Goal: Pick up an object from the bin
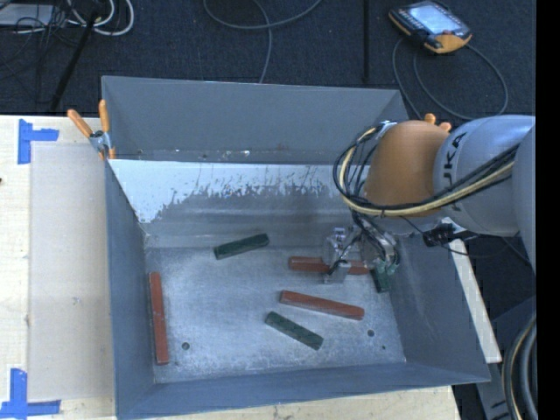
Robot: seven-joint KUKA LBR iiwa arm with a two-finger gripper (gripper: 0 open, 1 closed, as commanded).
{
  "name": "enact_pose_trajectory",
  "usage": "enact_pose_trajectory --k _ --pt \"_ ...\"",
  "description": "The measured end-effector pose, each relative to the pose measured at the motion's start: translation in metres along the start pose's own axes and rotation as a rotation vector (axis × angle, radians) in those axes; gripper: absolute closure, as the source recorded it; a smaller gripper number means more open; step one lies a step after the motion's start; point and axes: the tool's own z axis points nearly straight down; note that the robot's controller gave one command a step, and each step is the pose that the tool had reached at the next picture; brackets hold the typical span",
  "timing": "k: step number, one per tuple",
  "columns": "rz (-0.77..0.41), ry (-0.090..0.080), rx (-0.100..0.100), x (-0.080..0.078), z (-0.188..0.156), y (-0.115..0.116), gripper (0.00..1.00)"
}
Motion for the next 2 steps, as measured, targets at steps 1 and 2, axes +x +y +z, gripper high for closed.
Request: enact_pose_trajectory --k 1,2 --pt "0.001 0.0 0.0 0.0 0.0 0.0 1.0" --pt "0.033 -0.006 0.0 -0.007 -0.185 -0.007 1.0"
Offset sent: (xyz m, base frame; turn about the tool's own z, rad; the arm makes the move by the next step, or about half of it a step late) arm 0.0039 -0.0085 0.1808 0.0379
